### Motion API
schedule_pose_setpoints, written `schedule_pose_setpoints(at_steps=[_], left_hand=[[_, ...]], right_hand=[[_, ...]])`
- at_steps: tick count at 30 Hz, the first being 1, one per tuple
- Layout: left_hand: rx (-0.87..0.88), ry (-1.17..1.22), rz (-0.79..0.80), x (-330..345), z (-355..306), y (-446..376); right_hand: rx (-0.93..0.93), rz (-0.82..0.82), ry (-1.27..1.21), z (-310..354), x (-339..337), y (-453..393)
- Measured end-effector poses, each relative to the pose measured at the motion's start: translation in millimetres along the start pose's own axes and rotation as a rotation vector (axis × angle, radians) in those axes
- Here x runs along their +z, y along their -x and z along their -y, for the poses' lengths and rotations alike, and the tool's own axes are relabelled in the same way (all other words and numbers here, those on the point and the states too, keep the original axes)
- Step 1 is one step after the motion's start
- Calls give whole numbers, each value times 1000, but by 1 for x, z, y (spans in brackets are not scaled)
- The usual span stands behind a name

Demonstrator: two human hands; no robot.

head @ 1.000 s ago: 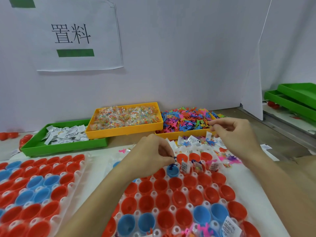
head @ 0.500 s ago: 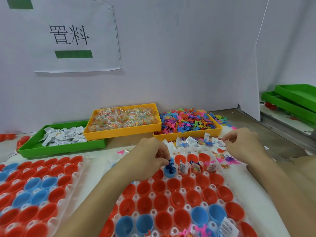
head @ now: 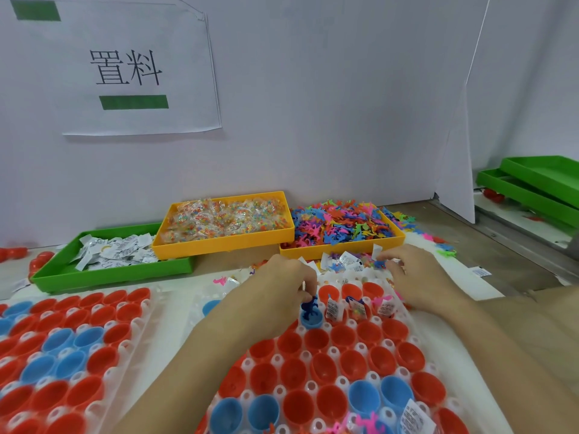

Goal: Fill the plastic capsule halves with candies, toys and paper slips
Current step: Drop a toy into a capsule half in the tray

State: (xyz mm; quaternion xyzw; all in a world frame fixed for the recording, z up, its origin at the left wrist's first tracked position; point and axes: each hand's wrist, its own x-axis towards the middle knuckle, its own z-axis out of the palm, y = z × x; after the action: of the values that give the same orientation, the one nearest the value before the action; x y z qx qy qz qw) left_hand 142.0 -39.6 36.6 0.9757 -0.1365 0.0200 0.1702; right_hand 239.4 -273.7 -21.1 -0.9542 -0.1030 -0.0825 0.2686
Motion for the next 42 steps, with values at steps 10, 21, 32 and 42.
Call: schedule_pose_setpoints(at_steps=[10,21,32,42], left_hand=[[42,-3,-15,6,3,3],[65,36,-28,4,8,2],[62,42,-75,-4,14,2],[75,62,-104,-8,15,2]], right_hand=[[166,-131,71,-14,-5,-6],[286,-126,59,-27,-5,-5],[301,-182,30,-21,-9,-3],[203,-383,-148,-15,-17,-3]])
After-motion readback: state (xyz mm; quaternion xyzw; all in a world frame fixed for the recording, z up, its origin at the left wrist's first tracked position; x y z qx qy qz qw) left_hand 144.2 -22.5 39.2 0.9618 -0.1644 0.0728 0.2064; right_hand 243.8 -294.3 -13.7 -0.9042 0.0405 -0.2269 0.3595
